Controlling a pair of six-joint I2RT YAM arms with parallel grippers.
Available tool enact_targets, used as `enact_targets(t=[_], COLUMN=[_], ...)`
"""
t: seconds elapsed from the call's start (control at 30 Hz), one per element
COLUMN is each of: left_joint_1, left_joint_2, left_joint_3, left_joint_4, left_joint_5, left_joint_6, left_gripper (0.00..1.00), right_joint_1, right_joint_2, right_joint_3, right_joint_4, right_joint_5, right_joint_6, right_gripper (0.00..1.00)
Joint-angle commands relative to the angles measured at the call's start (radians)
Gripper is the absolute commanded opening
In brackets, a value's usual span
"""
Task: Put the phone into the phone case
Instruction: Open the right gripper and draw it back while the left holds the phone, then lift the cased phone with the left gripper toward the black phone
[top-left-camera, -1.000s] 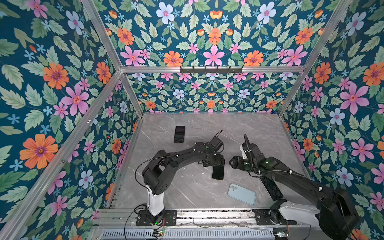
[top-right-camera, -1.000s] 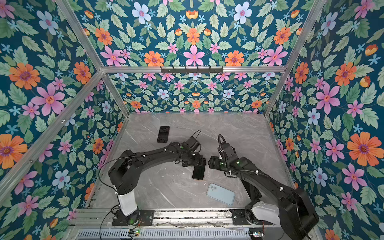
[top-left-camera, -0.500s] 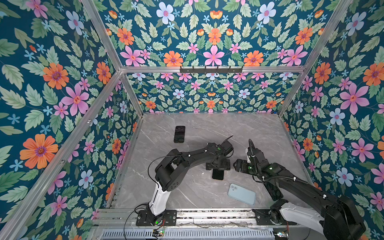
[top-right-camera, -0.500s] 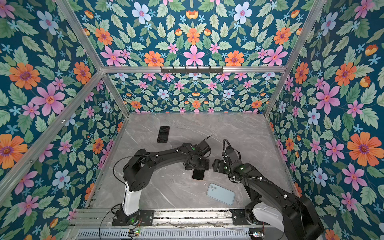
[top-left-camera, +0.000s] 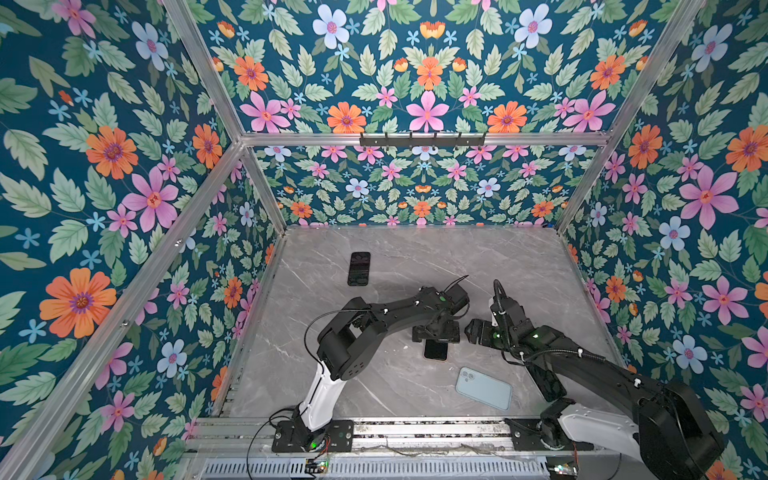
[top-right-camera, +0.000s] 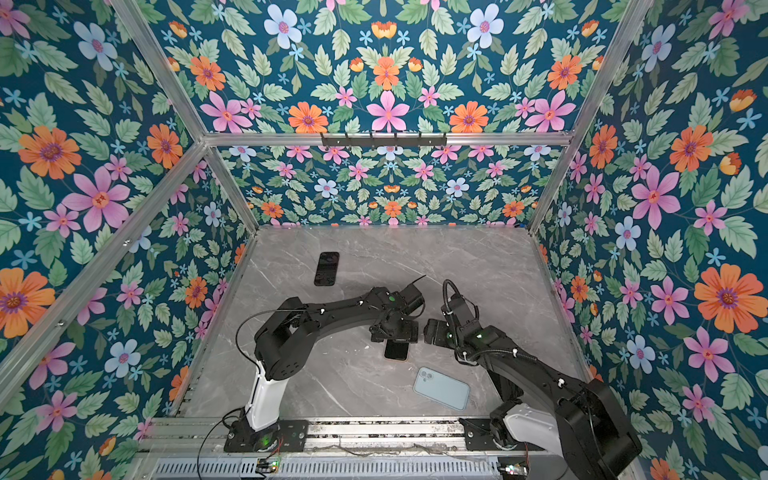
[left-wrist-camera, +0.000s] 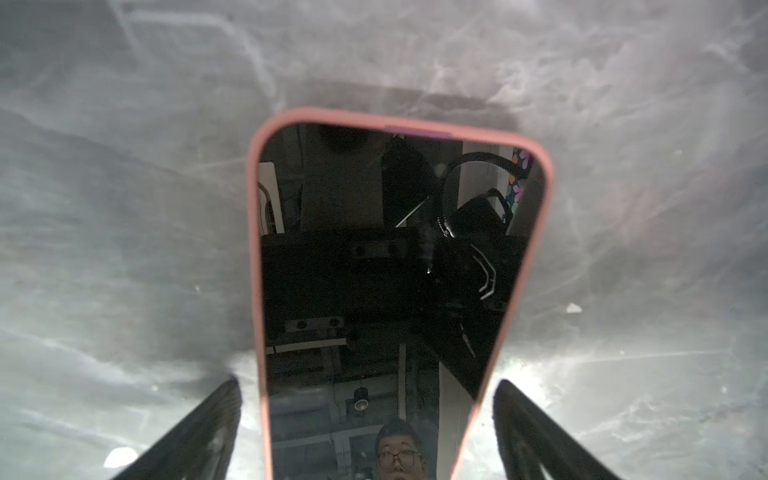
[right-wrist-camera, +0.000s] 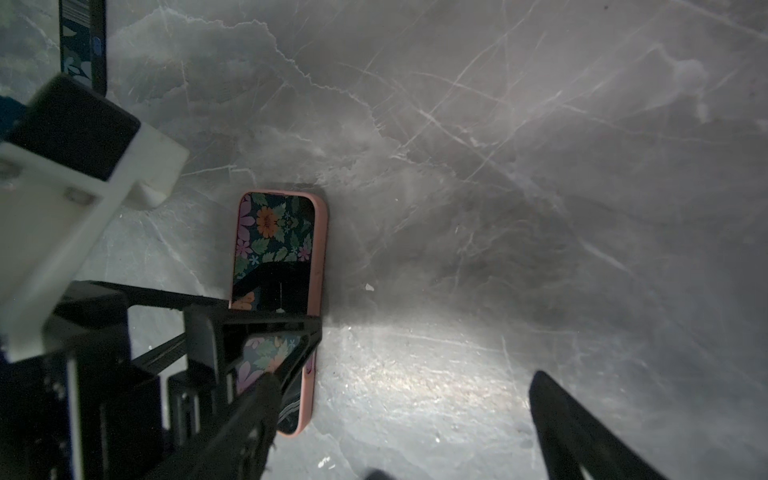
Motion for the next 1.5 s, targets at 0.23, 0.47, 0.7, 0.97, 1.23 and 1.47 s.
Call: enact_targets(t=[0.23,0.47,0.7,0.97,1.23,1.47], left_joint_1=[-0.027,-0.037,-0.037,0.016,0.208,0.366], left_joint_2=[0.031,0.046,0.022,0.020,0.047,0.165], left_joint_3=[0.005,0.018,0.032,0.081,0.210,0.401], left_joint_4=[-0.024,-0.029,-0.053,-0.073,-0.038,-0.084], left_joint_5=[-0.043,-0.049,-0.091,-0.112,-0.123,-0.154], left_joint_6=[-0.029,-0.033,-0.027,0.086,0.288,0.450], left_gripper=[0.85,0.80,0.65,0.63,0.57,0.52], right_joint_1=[-0.002,-0.038,-0.040,-0.040,-0.040,-0.040], right_joint_2=[0.007,-0.027,-0.032,-0.027,0.072,0.158], right_joint_3=[0.007,-0.010,-0.011,0.000,0.072,0.140], right_joint_4=[-0.019,-0.039,-0.045,-0.051,-0.082,-0.076], right_joint_5=[0.046,0.040,0.043,0.045,0.062,0.052], right_joint_6=[0.029,0.051,0.050,0.048,0.039,0.030], right_gripper=[0.94,0.94,0.94,0.94,0.94,0.94])
